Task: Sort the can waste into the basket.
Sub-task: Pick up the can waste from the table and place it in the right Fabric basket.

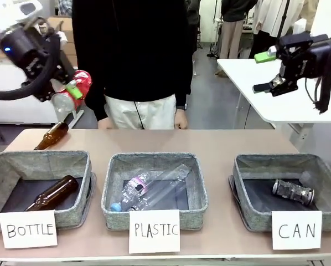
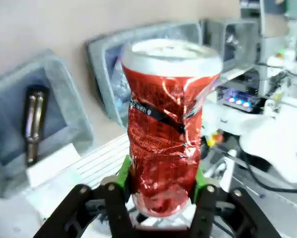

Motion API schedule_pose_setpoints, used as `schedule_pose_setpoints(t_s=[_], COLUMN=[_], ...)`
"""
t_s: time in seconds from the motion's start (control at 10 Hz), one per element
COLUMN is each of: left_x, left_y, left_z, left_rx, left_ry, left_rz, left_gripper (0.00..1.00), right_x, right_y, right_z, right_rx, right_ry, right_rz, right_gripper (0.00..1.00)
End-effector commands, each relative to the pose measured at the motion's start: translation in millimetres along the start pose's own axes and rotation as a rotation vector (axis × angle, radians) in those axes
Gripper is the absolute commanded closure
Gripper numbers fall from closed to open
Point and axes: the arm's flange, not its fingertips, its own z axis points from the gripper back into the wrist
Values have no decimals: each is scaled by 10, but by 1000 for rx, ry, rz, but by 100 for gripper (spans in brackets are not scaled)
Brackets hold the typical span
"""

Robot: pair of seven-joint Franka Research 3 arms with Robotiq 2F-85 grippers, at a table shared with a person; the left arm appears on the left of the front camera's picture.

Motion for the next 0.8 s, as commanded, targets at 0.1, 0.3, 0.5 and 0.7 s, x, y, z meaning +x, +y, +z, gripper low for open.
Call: schedule_pose_setpoints(t_s=[0.1, 0.3, 0.5, 0.7], left_x=[493, -19, 1251, 1918], left_y=[104, 14, -509, -1501], left_z=[-79, -41, -904, -1642], left_rx=[14, 5, -18, 48], left_ry=[42, 0, 138, 247], left_rz=[42, 8, -377, -648], left_gripper=[100, 48, 48, 48], right_x=[-6, -3, -313, -980], right_y=[-7, -2, 15, -232], right_z=[-16, -5, 420, 1374], right_rx=[-5, 0, -161, -262], right_ry=[-5, 1, 1, -126], right_rz=[21, 0, 22, -110], right_gripper=[0, 0, 0, 0])
